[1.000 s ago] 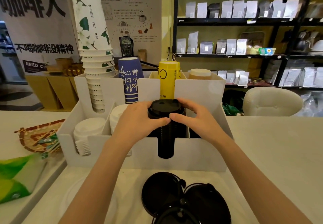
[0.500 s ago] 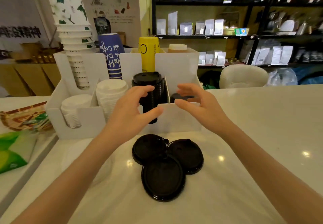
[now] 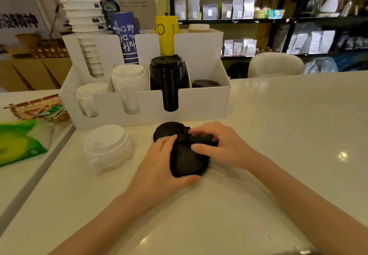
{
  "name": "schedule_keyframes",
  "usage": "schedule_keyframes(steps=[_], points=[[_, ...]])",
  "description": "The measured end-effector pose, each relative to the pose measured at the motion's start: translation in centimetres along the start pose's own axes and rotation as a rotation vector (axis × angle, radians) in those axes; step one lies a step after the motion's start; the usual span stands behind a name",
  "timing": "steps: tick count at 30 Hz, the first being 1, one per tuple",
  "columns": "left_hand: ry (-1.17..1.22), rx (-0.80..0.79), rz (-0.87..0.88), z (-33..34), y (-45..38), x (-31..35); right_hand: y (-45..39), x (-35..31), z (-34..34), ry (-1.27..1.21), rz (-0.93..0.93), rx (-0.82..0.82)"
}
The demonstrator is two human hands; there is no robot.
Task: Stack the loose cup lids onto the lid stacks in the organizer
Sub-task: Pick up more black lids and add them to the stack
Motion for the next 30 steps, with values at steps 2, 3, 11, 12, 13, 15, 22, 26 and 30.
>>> schedule_keyframes(steps=[2,3,11,12,13,15,22,26,30], points=[[-0.010,0.019,-0.014,0.0,0.0,-0.1,0.2,-0.1,0.5,0.029,-0.008,-0.022],[-0.003,0.023,-0.025,0.0,0.1,-0.1,0.2,0.0,0.7,0.045,-0.010,-0.025],[0.073,0.054,-0.050,-0.4,0.2,0.2,0.1,0.4,0.7,0.036,-0.018,-0.001],[0.082,0.065,-0.045,-0.6,0.2,0.3,0.0,0.4,0.7,0.021,-0.026,0.010],[0.088,0.075,-0.038,-0.9,0.1,0.4,0.0,0.3,0.5,0.003,-0.031,0.021],[0.110,0.101,-0.020,-1.5,-0.2,0.3,-0.2,0.1,0.2,-0.029,-0.043,0.038],[0.111,0.202,0.038,-4.2,-2.5,-0.2,-1.9,-2.3,-1.5,-0.049,-0.091,0.086],[0.099,0.237,0.074,-5.8,-4.4,0.0,-3.2,-3.6,-3.4,-0.056,-0.122,0.143],[0.116,0.273,0.085,-7.1,-7.0,0.2,-5.1,-4.6,-5.3,-0.075,-0.131,0.194]])
Point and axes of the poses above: each hand's wrist, its own y-axis away from the middle knuckle, its own z-axis out of the palm, x = y × z, the point moved 6 cm from there along -y, towards the middle knuckle, and after that the axes turned 14 degrees about z, right-handed, at the moved point
